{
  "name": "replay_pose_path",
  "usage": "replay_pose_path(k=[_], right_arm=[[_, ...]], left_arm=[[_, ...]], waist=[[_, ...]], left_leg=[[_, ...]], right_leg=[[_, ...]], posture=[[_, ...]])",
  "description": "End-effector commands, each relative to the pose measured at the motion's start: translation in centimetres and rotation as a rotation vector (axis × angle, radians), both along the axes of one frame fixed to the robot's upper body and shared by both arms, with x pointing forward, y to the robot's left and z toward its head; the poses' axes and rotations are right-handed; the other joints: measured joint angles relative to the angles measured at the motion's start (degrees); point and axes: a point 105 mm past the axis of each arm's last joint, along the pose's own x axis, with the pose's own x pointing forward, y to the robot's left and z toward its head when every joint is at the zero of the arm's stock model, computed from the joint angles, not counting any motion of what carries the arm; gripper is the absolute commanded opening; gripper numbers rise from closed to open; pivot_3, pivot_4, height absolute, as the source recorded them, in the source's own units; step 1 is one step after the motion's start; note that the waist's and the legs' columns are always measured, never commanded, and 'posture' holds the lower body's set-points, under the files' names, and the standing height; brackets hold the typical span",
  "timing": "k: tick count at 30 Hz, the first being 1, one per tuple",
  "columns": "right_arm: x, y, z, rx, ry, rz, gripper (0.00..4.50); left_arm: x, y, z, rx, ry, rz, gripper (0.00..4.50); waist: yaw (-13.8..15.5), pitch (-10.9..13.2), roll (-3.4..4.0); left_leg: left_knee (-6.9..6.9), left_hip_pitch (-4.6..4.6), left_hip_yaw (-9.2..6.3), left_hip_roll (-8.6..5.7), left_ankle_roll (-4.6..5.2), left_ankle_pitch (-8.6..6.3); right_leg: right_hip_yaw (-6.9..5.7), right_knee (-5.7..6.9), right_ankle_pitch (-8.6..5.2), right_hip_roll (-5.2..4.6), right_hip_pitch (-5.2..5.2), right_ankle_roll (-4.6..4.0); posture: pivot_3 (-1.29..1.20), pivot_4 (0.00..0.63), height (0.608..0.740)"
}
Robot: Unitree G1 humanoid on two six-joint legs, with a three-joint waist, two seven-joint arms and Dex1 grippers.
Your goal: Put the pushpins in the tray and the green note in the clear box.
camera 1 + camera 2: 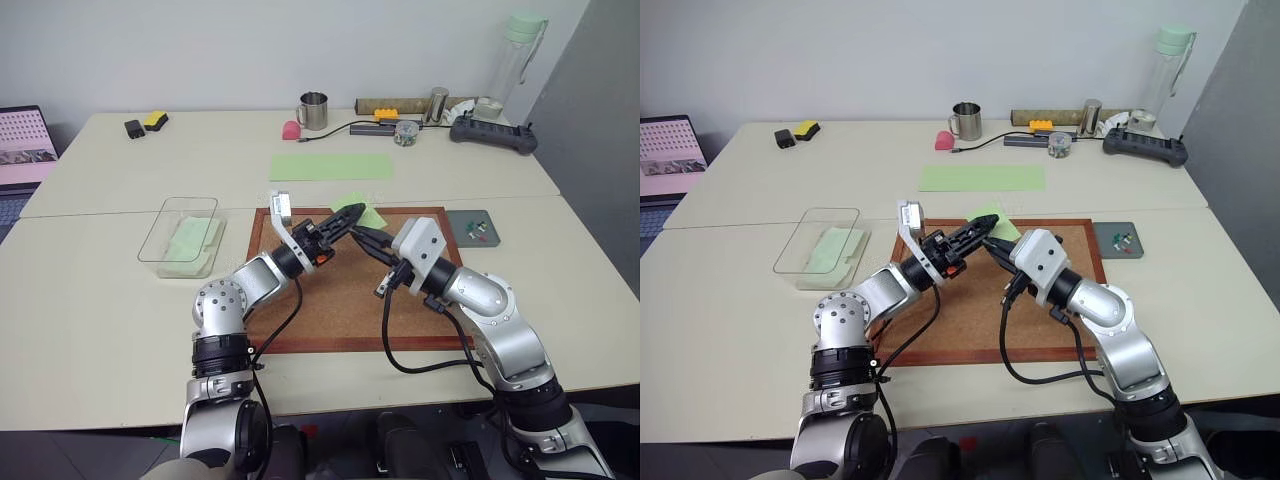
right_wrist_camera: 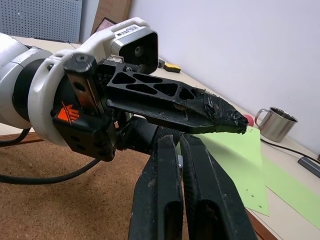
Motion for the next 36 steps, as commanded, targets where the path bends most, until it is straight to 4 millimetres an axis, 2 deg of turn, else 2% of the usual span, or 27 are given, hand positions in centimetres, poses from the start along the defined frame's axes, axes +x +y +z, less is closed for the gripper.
replay_pose_path(k=[1, 5, 6, 11, 17, 20, 23, 27, 28, 31, 34, 36], right_arm=[[-0.6, 0.3, 1.4, 0.019, -0.057, 0.021, 0.0], [-0.6, 0.2, 1.5, 0.023, -0.059, 0.018, 0.0], [-0.6, 0.2, 1.5, 0.024, -0.06, 0.017, 0.0], [-0.6, 0.1, 1.7, 0.025, -0.064, 0.017, 0.0], [-0.5, -0.4, 2.9, 0.068, -0.078, -0.003, 0.0], [-0.3, -0.7, 3.6, 0.094, -0.079, -0.017, 0.0], [-0.1, -1.3, 3.9, 0.096, -0.081, -0.035, 0.0], [0.9, -3.1, 4.4, 0.133, -0.062, -0.101, 0.0], [1.3, -3.8, 4.5, 0.171, -0.04, -0.132, 0.0], [3.8, -8.1, 3.8, 0.291, 0.076, -0.319, 0.0], [6.4, -15.3, 1.2, 0.338, 0.216, -0.597, 0.0], [7.3, -18.2, 0.4, 0.377, 0.276, -0.692, 0.0]], left_arm=[[-0.5, -0.2, 0.7, 0.0, -0.046, -0.017, 0.82], [-0.6, -0.1, 0.6, 0.006, -0.046, -0.019, 0.08], [-0.6, -0.1, 0.5, 0.006, -0.046, -0.019, 0.03], [-0.4, 0.2, 0.4, 0.018, -0.049, -0.005, 0.03], [0.1, 0.2, -0.9, 0.166, -0.099, 0.024, 0.03], [1.2, 0.7, -1.9, 0.272, -0.136, 0.096, 0.03], [1.7, 0.9, -1.4, 0.297, -0.184, 0.114, 0.03], [1.6, 0.2, -0.2, 0.328, -0.273, 0.084, 0.03], [1.4, -0.1, 0.0, 0.349, -0.304, 0.07, 0.03], [0.1, -1.5, 1.3, 0.405, -0.447, 0.005, 0.03], [-2.8, -3.9, 2.1, 0.578, -0.775, -0.123, 0.03], [-3.9, -4.7, 1.5, 0.668, -0.924, -0.186, 0.03]], waist=[[0.0, 0.0, 0.0], [0.0, 0.0, 0.0], [0.0, 0.0, 0.0], [0.0, 0.0, 0.0], [0.0, 0.0, -0.01], [0.1, 0.0, 0.0], [0.2, 0.0, 0.0], [0.4, 0.0, -0.01], [0.5, 0.0, -0.01], [0.5, 0.0, -0.01], [0.6, 0.0, -0.03], [0.8, 0.0, -0.02]], left_leg=[[0.0, 0.0, 0.0, 0.0, 0.0, 0.0], [0.0, 0.0, 0.0, 0.0, 0.0, 0.0], [0.0, 0.0, 0.0, 0.0, 0.0, 0.0], [0.0, 0.0, -0.01, 0.0, 0.0, 0.0], [0.0, 0.0, 0.0, 0.0, 0.0, 0.0], [-0.01, 0.01, 0.0, 0.0, 0.0, 0.0], [-0.01, 0.0, 0.01, 0.0, 0.0, 0.0], [-0.01, -0.04, -0.02, 0.0, 0.01, 0.0], [-0.01, -0.06, -0.02, 0.0, 0.01, 0.0], [-0.02, -0.07, 0.01, 0.0, 0.01, -0.01], [-0.01, -0.1, 0.02, -0.02, 0.01, -0.01], [-0.03, -0.1, 0.1, -0.06, 0.01, 0.0]], right_leg=[[0.0, 0.0, 0.0, 0.0, 0.0, 0.0], [0.0, 0.0, 0.0, 0.0, 0.0, 0.0], [0.0, 0.0, 0.0, 0.0, 0.0, 0.0], [0.0, 0.0, 0.0, 0.0, 0.0, 0.0], [0.0, 0.0, 0.0, 0.0, 0.0, 0.0], [0.0, 0.0, 0.0, 0.0, 0.0, 0.0], [0.01, 0.0, 0.0, 0.0, 0.0, -0.01], [-0.03, -0.04, 0.0, 0.0, -0.01, -0.01], [-0.03, -0.06, 0.0, 0.0, -0.01, -0.01], [0.0, -0.09, 0.03, -0.01, 0.0, -0.06], [-0.01, -0.13, 0.15, -0.04, 0.0, -0.26], [0.04, -0.14, 0.16, -0.08, 0.0, -0.28]], posture=[[0.0, 0.15, 0.74], [0.0, 0.15, 0.74], [0.0, 0.15, 0.74], [0.0, 0.15, 0.74], [0.0, 0.15, 0.74], [0.0, 0.15, 0.74], [0.0, 0.15, 0.74], [0.0, 0.15, 0.74], [0.0, 0.15, 0.74], [0.0, 0.15, 0.74], [0.0, 0.15, 0.74], [0.0, 0.15, 0.74]])
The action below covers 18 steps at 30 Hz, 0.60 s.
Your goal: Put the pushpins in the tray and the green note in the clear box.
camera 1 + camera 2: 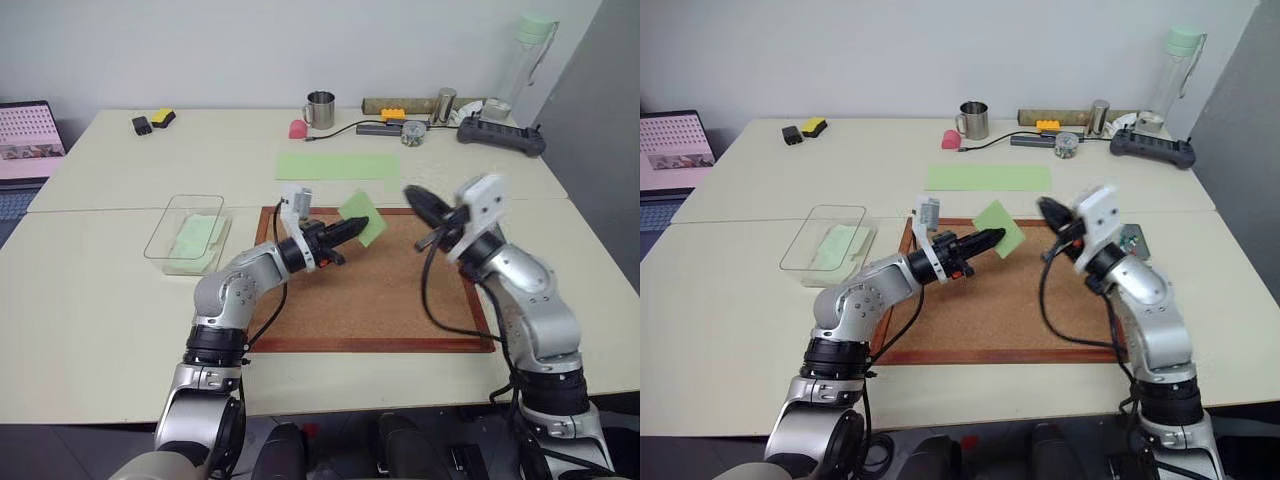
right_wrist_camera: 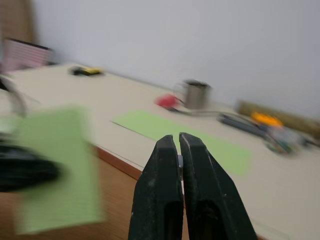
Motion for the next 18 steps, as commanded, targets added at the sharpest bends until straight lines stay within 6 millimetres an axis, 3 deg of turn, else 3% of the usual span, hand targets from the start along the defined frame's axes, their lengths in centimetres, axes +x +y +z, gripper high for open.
replay_pose_path(k=[1, 5, 10, 18], right_arm=[[1.7, -6.5, -0.8, 0.097, 0.093, -0.206, 0.0], [3.2, -8.5, -2.5, 0.154, 0.193, -0.236, 0.0], [4.9, -8.6, -4.1, 0.175, 0.27, -0.198, 0.0], [5.9, -8.4, -4.5, 0.198, 0.286, -0.161, 1.65]], left_arm=[[-2.8, -2.6, 1.0, 0.167, -0.339, -0.178, 0.03], [-3.1, -3.3, 0.7, 0.208, -0.436, -0.213, 0.03], [-2.9, -3.1, 0.6, 0.224, -0.456, -0.203, 0.03], [-2.7, -2.2, 0.0, 0.25, -0.441, -0.167, 0.0]], waist=[[0.1, 0.0, 0.02], [-0.9, 0.0, 0.08], [-1.5, 0.1, 0.1], [-1.4, 0.1, 0.13]], left_leg=[[-0.03, 0.01, 0.04, -0.02, 0.0, 0.0], [-0.12, 0.1, 0.21, 0.03, 0.05, -0.03], [-0.19, 0.14, 0.21, 0.11, 0.07, -0.02], [-0.19, 0.04, 0.2, 0.09, 0.09, -0.04]], right_leg=[[0.03, -0.03, 0.0, -0.02, 0.0, 0.0], [0.23, -0.06, 0.0, 0.07, -0.04, -0.01], [0.24, -0.01, -0.02, 0.17, -0.05, 0.03], [0.2, -0.16, 0.0, 0.12, -0.05, 0.01]], posture=[[0.0, 0.15, 0.74], [0.0, 0.15, 0.74], [0.0, 0.15, 0.74], [0.0, 0.15, 0.74]])
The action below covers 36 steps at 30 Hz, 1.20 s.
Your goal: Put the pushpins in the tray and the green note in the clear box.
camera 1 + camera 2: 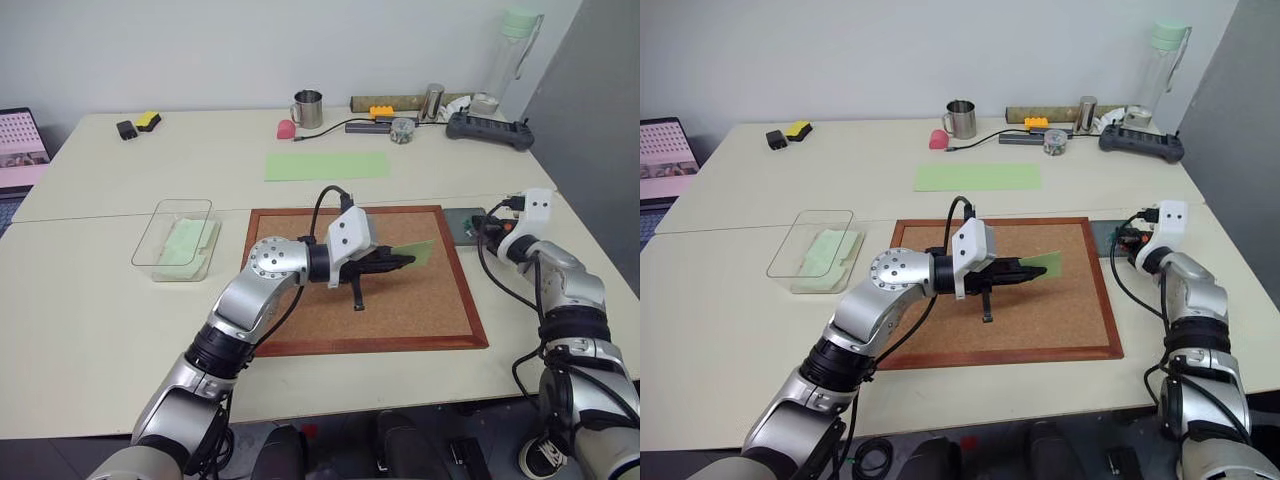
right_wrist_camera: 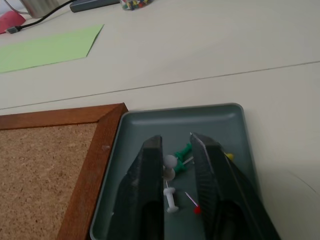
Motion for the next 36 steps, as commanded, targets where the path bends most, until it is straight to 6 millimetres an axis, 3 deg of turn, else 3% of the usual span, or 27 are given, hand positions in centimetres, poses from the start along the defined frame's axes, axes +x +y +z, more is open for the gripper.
replay_pose_path(k=[1, 10, 12, 15, 20, 26, 33, 36], right_arm=[[0.4, -0.7, 1.9, -0.021, -0.064, 0.002, 1.87], [-0.1, -1.6, 3.8, -0.076, -0.145, 0.003, 3.92], [-0.7, -1.0, 4.8, -0.121, -0.199, 0.056, 4.33], [-2.7, 1.5, 6.2, -0.186, -0.282, 0.215, 4.33], [-8.1, 8.3, 8.0, -0.184, -0.362, 0.56, 4.33], [-12.8, 14.2, 9.6, -0.098, -0.407, 0.785, 4.33], [-14.4, 18.1, 12.2, -0.022, -0.459, 0.901, 4.33], [-14.3, 18.5, 12.8, 0.002, -0.462, 0.912, 4.33]], left_arm=[[-0.1, 0.4, 0.9, -0.022, -0.029, 0.016, 0.0], [0.6, 1.3, 1.7, -0.068, 0.014, 0.057, 0.0], [1.4, 2.1, 2.6, -0.103, 0.03, 0.1, 0.0], [3.1, 4.3, 4.0, -0.152, 0.045, 0.194, 0.0], [6.3, 10.5, 6.3, -0.238, 0.054, 0.49, 0.0], [7.7, 18.4, 6.9, -0.27, 0.009, 0.927, 0.0], [7.4, 28.5, 6.6, -0.285, -0.103, 1.488, 0.0], [6.8, 30.3, 5.6, -0.293, -0.079, 1.59, 0.0]], waist=[[0.1, 0.0, 0.0], [0.2, 0.0, 0.01], [0.2, 0.0, 0.02], [0.3, 0.0, 0.02], [0.0, 0.0, 0.03], [0.2, 0.0, 0.02], [1.1, 0.0, 0.0], [1.1, 0.0, -0.02]], left_leg=[[-0.01, 0.0, 0.0, 0.0, 0.0, 0.0], [-0.03, -0.07, -0.01, 0.0, 0.01, -0.01], [-0.04, -0.07, -0.01, 0.0, 0.01, -0.01], [-0.07, -0.09, -0.07, 0.02, 0.01, -0.01], [-0.18, -0.06, -0.12, 0.04, 0.01, -0.01], [-0.19, -0.04, -0.19, 0.03, 0.0, 0.0], [-0.12, -0.06, -0.32, 0.02, -0.01, 0.0], [-0.1, -0.05, -0.29, 0.02, -0.01, 0.0]], right_leg=[[0.0, -0.01, 0.0, -0.01, 0.0, 0.0], [-0.03, -0.18, 0.05, -0.03, 0.01, 0.05], [-0.04, -0.18, 0.05, -0.03, 0.01, 0.05], [-0.11, -0.2, 0.04, -0.02, 0.01, 0.06], [-0.14, -0.21, 0.04, -0.02, 0.01, 0.06], [-0.21, -0.2, 0.03, -0.07, 0.03, 0.09], [-0.32, -0.19, 0.05, -0.08, 0.05, 0.08], [-0.29, -0.18, 0.07, -0.1, 0.04, 0.07]], posture=[[0.0, 0.15, 0.74], [0.0, 0.15, 0.74], [0.0, 0.15, 0.74], [0.0, 0.15, 0.74], [0.0, 0.15, 0.74], [0.0, 0.15, 0.74], [0.0, 0.15, 0.74], [0.0, 0.15, 0.74]])
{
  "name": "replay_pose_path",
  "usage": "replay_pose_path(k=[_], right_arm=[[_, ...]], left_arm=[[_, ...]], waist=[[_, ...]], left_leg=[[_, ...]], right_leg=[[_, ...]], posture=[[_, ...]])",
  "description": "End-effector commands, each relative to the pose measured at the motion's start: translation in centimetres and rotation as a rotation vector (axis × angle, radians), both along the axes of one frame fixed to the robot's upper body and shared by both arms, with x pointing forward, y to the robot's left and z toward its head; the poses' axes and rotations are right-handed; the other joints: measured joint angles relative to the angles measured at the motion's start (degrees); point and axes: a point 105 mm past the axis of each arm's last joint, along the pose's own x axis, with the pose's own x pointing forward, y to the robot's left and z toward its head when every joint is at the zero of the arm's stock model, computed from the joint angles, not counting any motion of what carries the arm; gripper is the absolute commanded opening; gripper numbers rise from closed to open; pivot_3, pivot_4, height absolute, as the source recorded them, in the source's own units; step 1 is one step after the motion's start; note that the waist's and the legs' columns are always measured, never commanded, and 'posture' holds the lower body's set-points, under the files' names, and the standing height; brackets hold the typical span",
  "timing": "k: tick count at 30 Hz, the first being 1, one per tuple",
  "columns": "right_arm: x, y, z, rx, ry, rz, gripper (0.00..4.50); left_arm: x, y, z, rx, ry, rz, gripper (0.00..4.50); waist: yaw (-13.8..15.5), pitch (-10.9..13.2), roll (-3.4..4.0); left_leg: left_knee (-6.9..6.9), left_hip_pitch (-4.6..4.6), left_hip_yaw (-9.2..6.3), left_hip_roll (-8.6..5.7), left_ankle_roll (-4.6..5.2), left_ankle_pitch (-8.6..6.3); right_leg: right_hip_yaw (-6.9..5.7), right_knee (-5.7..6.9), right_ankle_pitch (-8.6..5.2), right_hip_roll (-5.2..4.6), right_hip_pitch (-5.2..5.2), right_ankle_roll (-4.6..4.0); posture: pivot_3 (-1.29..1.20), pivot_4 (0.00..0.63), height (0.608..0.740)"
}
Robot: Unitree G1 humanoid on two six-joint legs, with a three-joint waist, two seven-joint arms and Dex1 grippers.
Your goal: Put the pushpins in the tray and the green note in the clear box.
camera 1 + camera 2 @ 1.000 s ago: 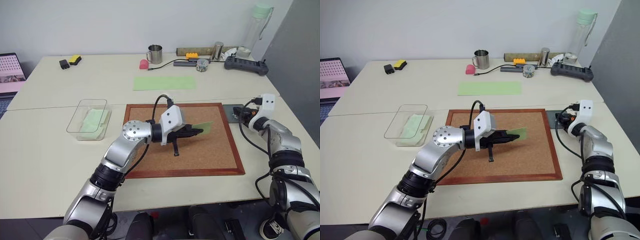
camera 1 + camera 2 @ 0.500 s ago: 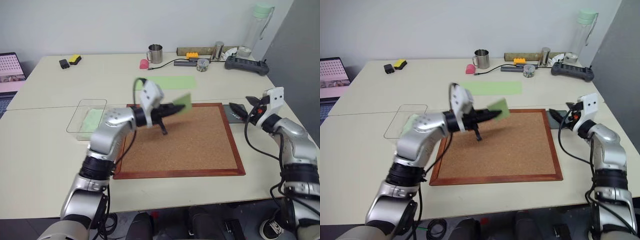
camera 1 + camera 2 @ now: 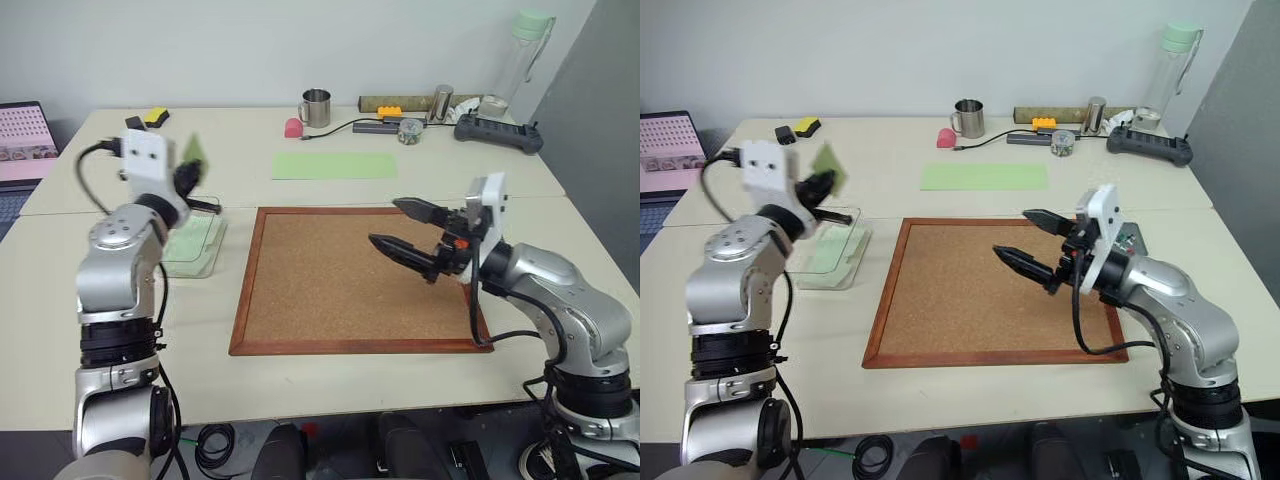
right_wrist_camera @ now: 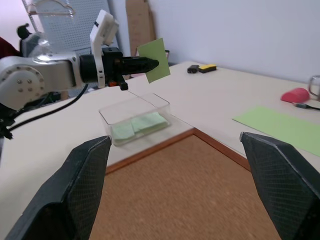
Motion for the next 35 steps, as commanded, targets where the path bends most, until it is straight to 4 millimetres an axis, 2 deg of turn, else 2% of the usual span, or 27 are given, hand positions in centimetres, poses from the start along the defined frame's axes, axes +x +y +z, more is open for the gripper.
replay_pose_path(k=[1, 2, 5, 10, 18, 23, 24, 26, 27, 28, 32, 35], right_arm=[[-0.7, 0.7, 2.0, 0.026, -0.052, 0.039, 4.33], [-0.6, 0.7, 2.0, 0.022, -0.05, 0.038, 4.33], [-0.4, 0.5, 2.0, 0.015, -0.051, 0.036, 4.37], [-0.2, 0.1, 2.2, 0.009, -0.054, 0.027, 4.37], [0.2, -0.4, 2.2, 0.006, -0.058, 0.001, 4.37], [0.3, -0.8, 2.2, 0.008, -0.059, -0.015, 4.37], [0.4, -0.8, 2.1, 0.006, -0.06, -0.022, 4.37], [0.7, -1.3, 1.9, 0.009, -0.057, -0.06, 4.37], [0.9, -1.5, 1.8, 0.011, -0.056, -0.075, 4.37], [1.2, -2.1, 1.5, 0.006, -0.056, -0.121, 4.37], [3.4, -6.8, -1.0, -0.063, -0.05, -0.437, 4.37], [3.8, -8.0, -1.8, -0.046, -0.034, -0.521, 4.37]], left_arm=[[-1.0, 3.3, -0.5, -0.026, -0.006, 0.167, 0.0], [-1.0, 3.4, -0.9, -0.038, 0.003, 0.174, 0.0], [-1.4, 3.5, -2.2, -0.085, 0.037, 0.189, 0.49], [-2.2, 2.6, -4.1, -0.138, 0.086, 0.146, 1.45], [-1.8, 1.6, -3.9, -0.138, 0.09, 0.087, 3.01], [-1.4, 1.1, -3.0, -0.092, 0.071, 0.047, 3.99], [-1.3, 0.6, -2.6, -0.059, 0.062, 0.021, 4.1], [-1.1, -1.5, -1.4, -0.019, 0.028, -0.105, 4.47], [-1.1, -2.3, -1.1, -0.013, 0.02, -0.152, 4.47], [-1.2, -3.3, -0.7, 0.023, 0.013, -0.215, 4.47], [-1.7, -7.8, -0.2, 0.173, 0.06, -0.477, 4.47], [-1.9, -10.4, -0.9, 0.183, 0.081, -0.596, 4.47]], waist=[[0.2, 0.0, -0.05], [0.3, 0.0, -0.05], [0.8, 0.0, -0.07], [0.8, 0.0, -0.07], [0.6, 0.0, -0.07], [0.4, 0.0, -0.07], [0.4, 0.0, -0.07], [0.4, 0.0, -0.07], [0.4, 0.0, -0.07], [0.4, 0.0, -0.07], [0.8, -0.1, -0.15], [0.7, -0.1, -0.13]], left_leg=[[0.0, -0.01, -0.05, 0.0, 0.0, 0.0], [0.0, -0.02, -0.07, 0.0, 0.0, 0.0], [0.01, -0.11, -0.15, -0.05, -0.01, 0.0], [0.09, -0.18, -0.12, -0.06, -0.01, -0.01], [0.2, -0.18, -0.26, -0.03, -0.01, 0.0], [0.3, -0.18, -0.18, -0.04, -0.01, 0.0], [0.31, -0.18, -0.19, -0.04, -0.01, 0.0], [0.31, -0.18, -0.21, -0.04, -0.01, 0.0], [0.31, -0.18, -0.2, -0.05, -0.01, 0.0], [0.31, -0.18, -0.19, -0.05, -0.01, 0.0], [0.33, -0.29, -0.29, -0.06, -0.01, 0.0], [0.33, -0.36, -0.12, -0.08, -0.01, 0.0]], right_leg=[[-0.05, -0.01, 0.0, 0.0, 0.01, 0.0], [-0.07, -0.02, 0.0, -0.01, 0.01, 0.0], [-0.15, -0.07, 0.0, -0.08, 0.01, 0.0], [-0.14, -0.04, 0.02, -0.12, 0.0, 0.01], [-0.16, 0.09, 0.03, -0.06, 0.01, 0.0], [-0.15, 0.11, 0.04, -0.06, 0.01, 0.02], [-0.16, 0.12, 0.04, -0.06, 0.01, 0.02], [-0.16, 0.14, 0.04, -0.06, 0.01, 0.02], [-0.16, 0.15, 0.04, -0.06, 0.01, 0.02], [-0.16, 0.16, 0.04, -0.06, 0.01, 0.02], [-0.15, 0.07, 0.04, -0.07, 0.03, 0.02], [-0.12, 0.03, 0.05, -0.08, -0.06, 0.04]], posture=[[0.0, 0.15, 0.74], [0.0, 0.15, 0.74], [0.0, 0.15, 0.74], [0.0, 0.15, 0.74], [0.0, 0.15, 0.74], [0.0, 0.15, 0.74], [0.0, 0.15, 0.74], [0.0, 0.15, 0.74], [0.0, 0.15, 0.74], [0.0, 0.15, 0.74], [0.0, 0.15, 0.74], [0.0, 0.15, 0.74]])
